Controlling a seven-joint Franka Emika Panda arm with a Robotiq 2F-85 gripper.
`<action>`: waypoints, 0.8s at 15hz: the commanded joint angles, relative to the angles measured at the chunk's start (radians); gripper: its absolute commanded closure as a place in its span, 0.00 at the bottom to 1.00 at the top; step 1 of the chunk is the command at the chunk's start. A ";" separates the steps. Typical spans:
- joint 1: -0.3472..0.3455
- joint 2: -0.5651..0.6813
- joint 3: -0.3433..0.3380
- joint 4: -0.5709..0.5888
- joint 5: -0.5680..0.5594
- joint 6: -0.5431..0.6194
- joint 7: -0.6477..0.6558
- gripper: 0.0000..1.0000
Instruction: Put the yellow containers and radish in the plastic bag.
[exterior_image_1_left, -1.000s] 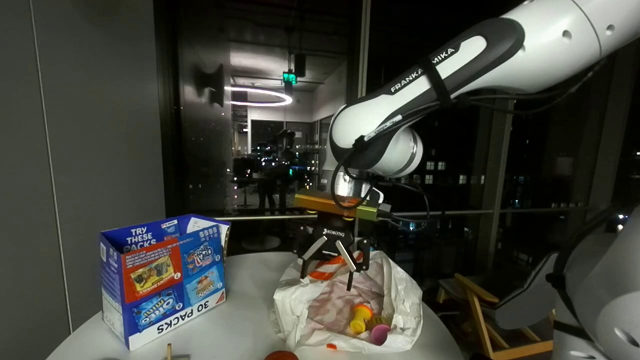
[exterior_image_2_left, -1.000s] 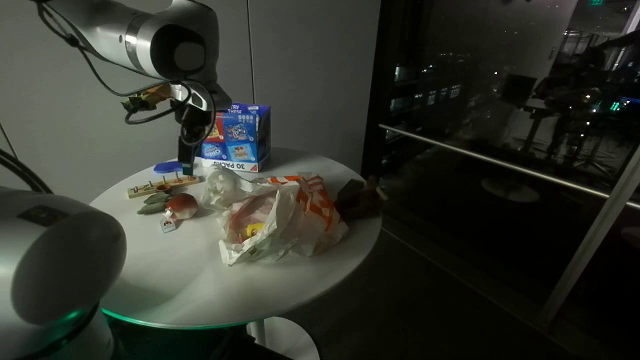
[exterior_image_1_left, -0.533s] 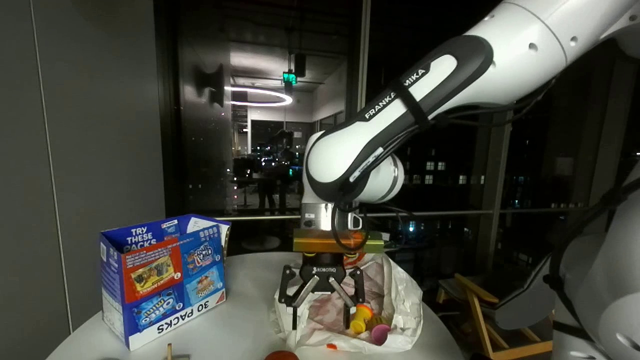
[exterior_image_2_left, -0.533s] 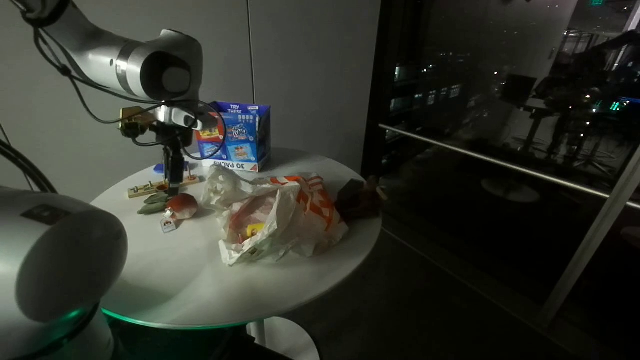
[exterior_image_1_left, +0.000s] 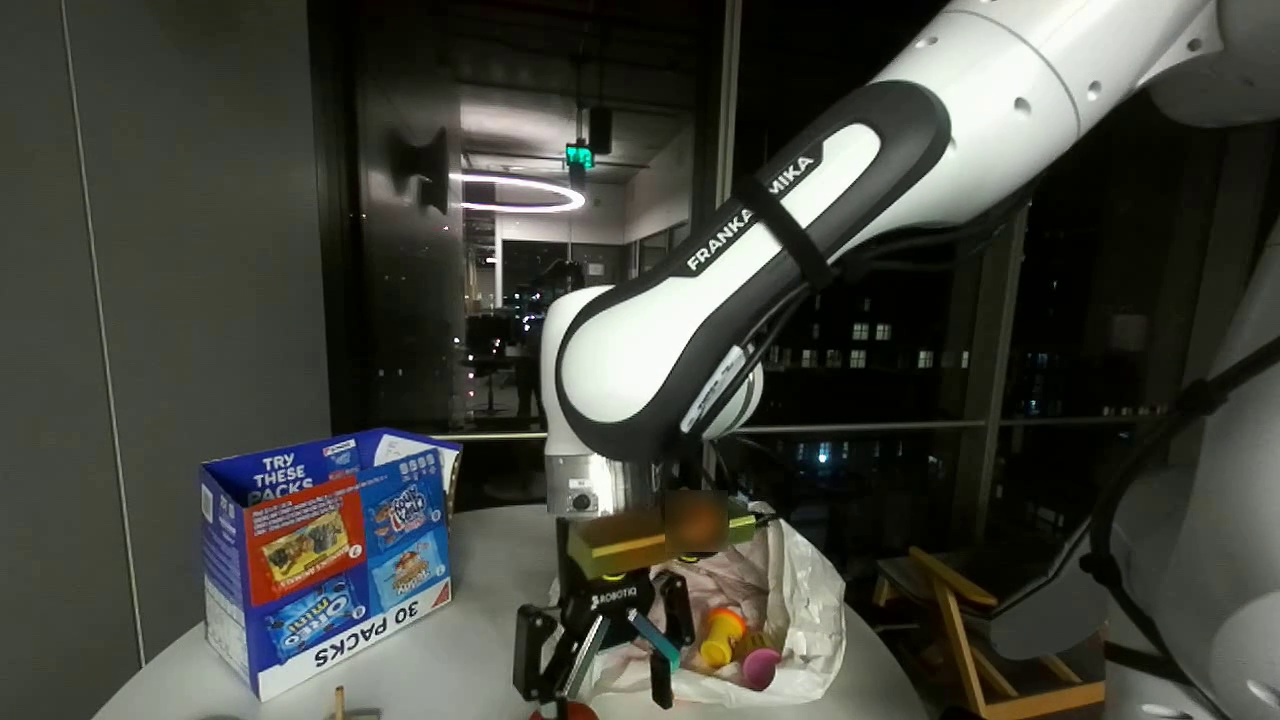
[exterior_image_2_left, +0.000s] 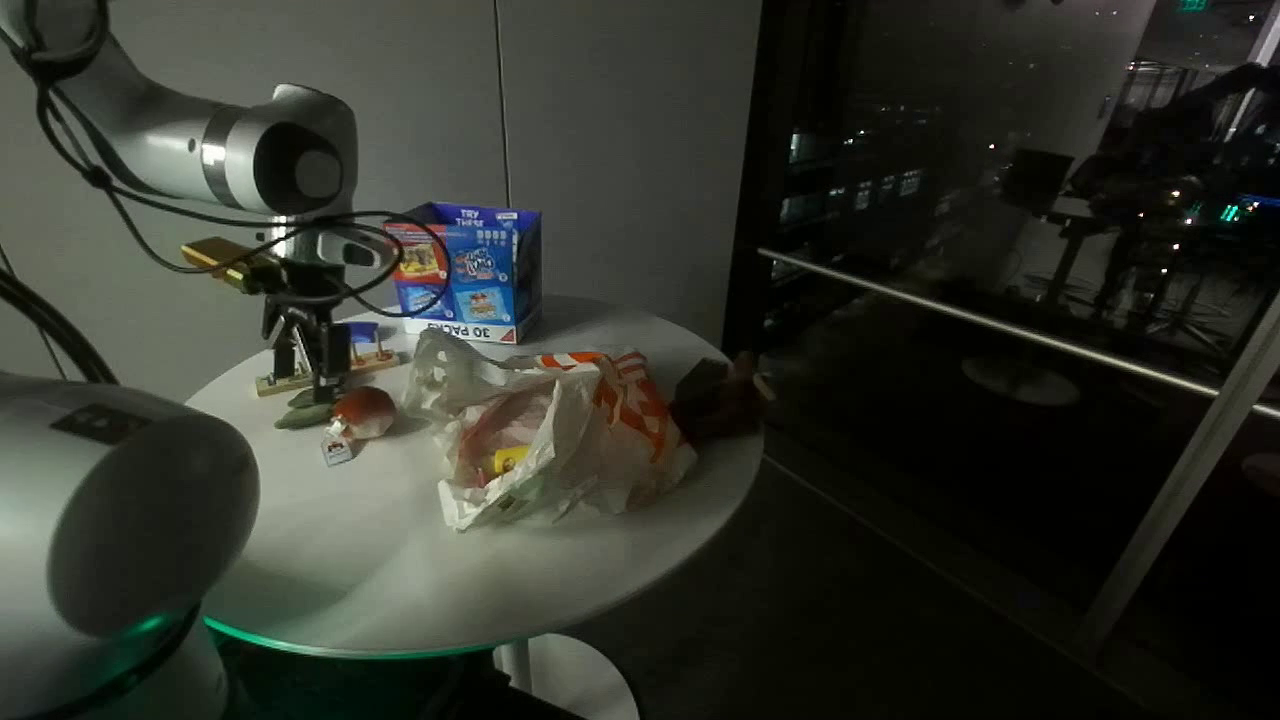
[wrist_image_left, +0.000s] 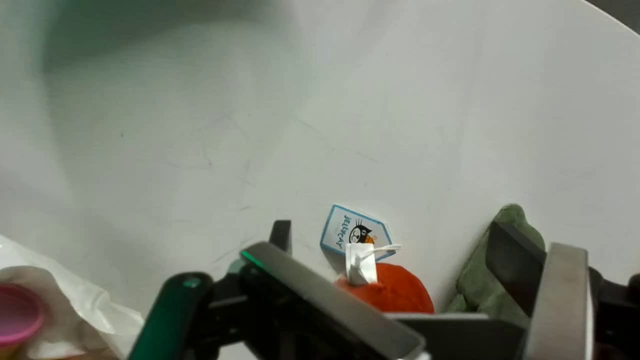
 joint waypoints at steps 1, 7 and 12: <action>0.003 0.116 0.011 0.043 -0.065 0.043 -0.147 0.00; 0.027 0.233 0.018 0.071 -0.277 0.103 -0.270 0.00; 0.059 0.258 0.019 0.072 -0.472 0.185 -0.317 0.00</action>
